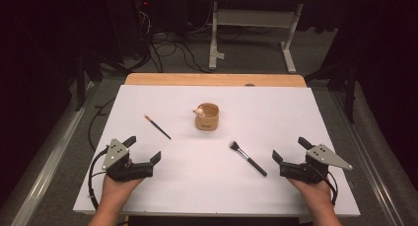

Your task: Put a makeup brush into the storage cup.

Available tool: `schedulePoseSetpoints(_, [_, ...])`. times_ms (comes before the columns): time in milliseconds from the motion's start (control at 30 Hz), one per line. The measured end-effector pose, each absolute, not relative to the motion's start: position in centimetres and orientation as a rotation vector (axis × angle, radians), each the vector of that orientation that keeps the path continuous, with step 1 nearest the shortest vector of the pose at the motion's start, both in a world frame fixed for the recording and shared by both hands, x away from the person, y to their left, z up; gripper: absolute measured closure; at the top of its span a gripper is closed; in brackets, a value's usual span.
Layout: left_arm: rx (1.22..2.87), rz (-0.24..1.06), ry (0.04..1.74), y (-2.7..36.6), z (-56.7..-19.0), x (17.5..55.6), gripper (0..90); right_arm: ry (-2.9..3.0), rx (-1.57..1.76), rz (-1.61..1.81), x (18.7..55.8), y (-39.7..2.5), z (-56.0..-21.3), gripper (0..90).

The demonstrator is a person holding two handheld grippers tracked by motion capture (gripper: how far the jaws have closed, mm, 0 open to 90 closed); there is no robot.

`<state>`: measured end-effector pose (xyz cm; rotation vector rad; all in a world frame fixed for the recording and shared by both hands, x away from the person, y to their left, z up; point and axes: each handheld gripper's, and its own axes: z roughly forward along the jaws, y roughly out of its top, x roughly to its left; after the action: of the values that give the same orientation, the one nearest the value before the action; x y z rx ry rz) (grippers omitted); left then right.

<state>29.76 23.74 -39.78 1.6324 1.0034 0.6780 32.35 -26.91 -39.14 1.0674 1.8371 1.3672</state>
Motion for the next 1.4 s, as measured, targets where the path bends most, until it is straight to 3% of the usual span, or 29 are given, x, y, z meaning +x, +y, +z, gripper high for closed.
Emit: schedulePoseSetpoints(1400, [1.631,0.658,1.016,23.43,-40.02,29.90,0.6,1.853,1.067,1.366,32.33,-26.57,-39.39,0.8])
